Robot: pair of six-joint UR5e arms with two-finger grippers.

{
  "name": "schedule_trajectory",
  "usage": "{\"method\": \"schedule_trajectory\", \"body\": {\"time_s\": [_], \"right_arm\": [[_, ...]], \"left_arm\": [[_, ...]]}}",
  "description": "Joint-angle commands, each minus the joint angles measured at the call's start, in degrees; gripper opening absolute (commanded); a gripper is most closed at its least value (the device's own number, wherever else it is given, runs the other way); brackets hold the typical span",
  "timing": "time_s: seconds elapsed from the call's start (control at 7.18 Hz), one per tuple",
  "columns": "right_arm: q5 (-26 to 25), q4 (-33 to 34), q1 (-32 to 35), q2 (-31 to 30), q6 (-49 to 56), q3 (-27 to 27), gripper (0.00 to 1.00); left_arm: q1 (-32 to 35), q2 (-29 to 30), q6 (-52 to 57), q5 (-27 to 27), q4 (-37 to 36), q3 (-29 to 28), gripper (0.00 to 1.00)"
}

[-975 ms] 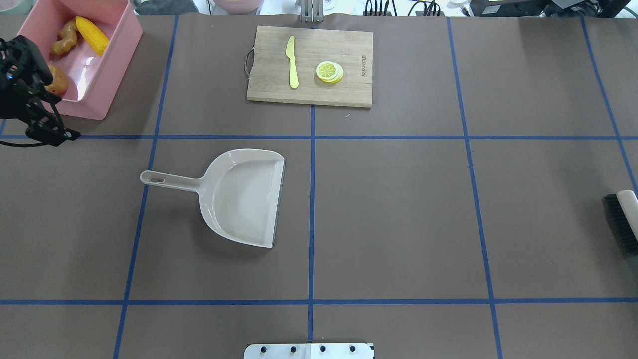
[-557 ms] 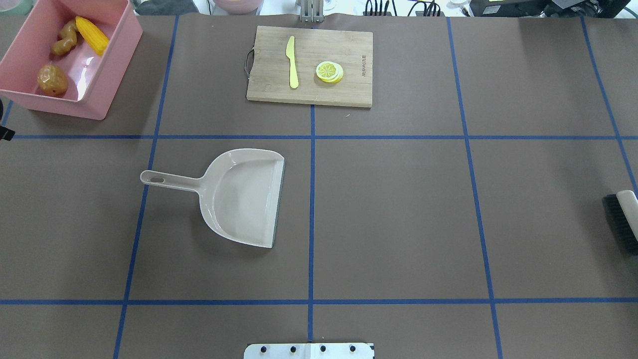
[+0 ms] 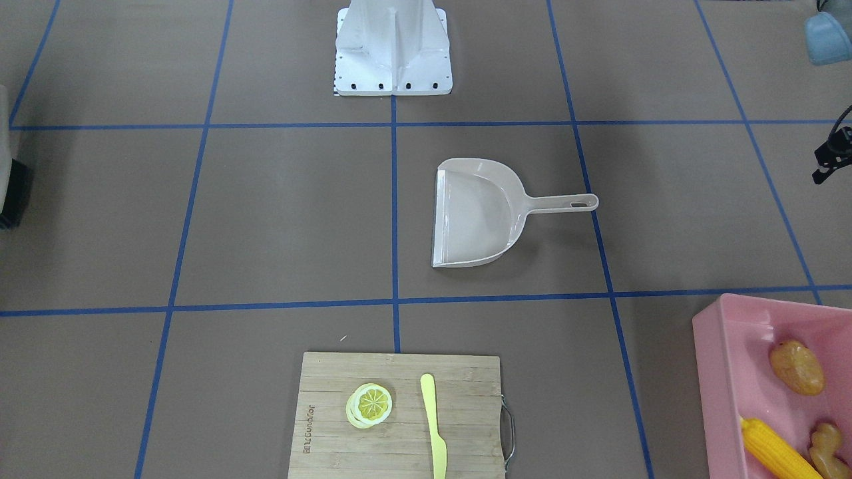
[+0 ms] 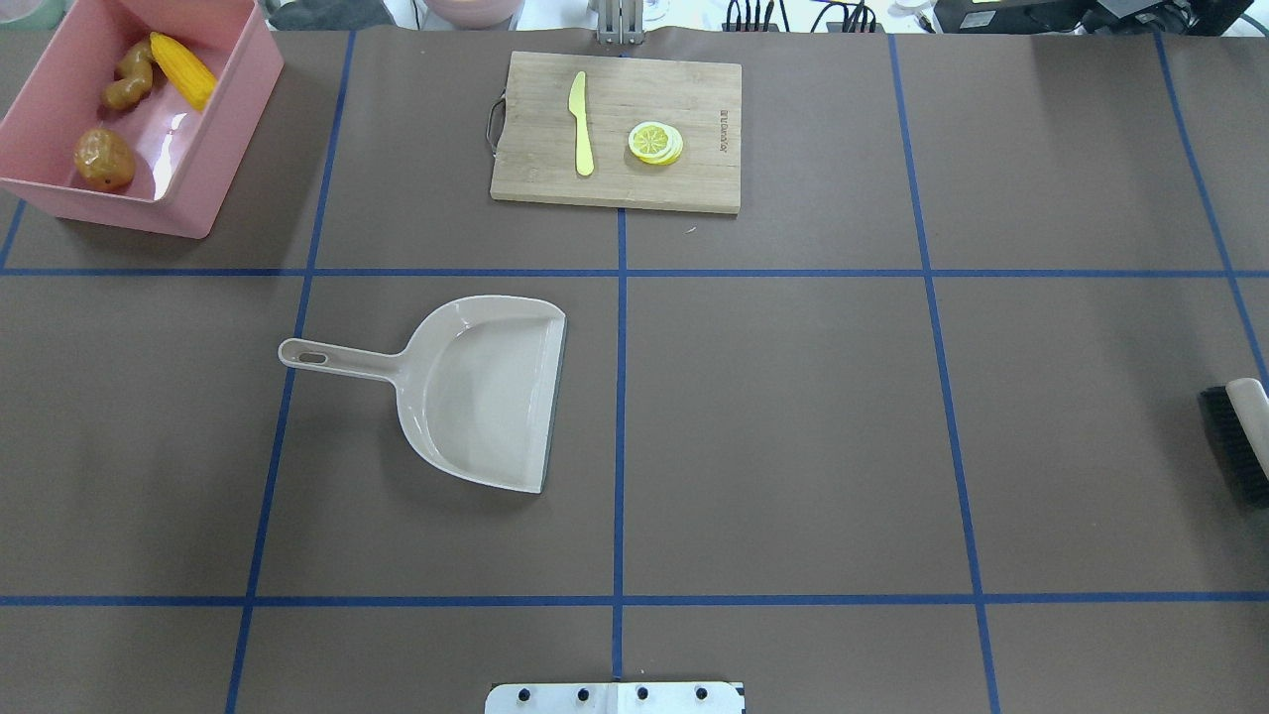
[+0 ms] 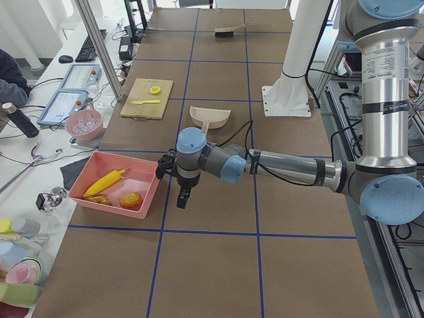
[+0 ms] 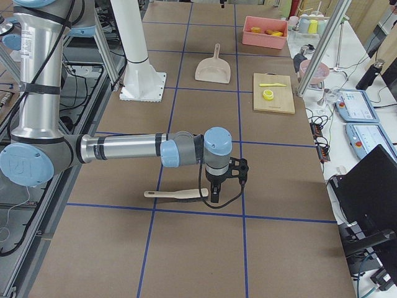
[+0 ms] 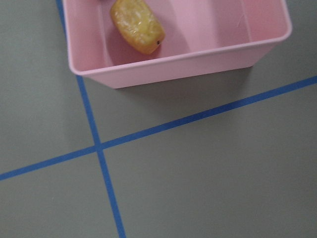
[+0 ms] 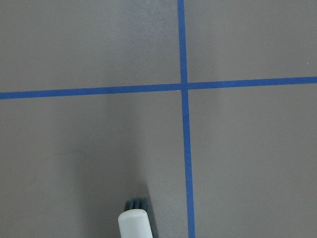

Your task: Sweep and dump trash into bin

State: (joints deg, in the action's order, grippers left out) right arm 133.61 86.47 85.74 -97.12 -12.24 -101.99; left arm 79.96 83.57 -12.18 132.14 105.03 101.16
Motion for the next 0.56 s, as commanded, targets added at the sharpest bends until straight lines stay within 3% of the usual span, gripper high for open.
{"method": "schedule_trajectory", "body": {"time_s": [0.0, 0.42], "right_arm": [[0.1, 0.3, 0.5, -0.1, -0.1, 0.0, 1.00], [0.1, 0.4, 1.2, -0.2, -0.1, 0.0, 1.00]], "left_arm": [[2.4, -0.2, -0.5, 8.5, -0.1, -3.2, 0.99], [4.5, -2.4, -0.5, 8.8, -0.2, -2.7, 0.99]]}}
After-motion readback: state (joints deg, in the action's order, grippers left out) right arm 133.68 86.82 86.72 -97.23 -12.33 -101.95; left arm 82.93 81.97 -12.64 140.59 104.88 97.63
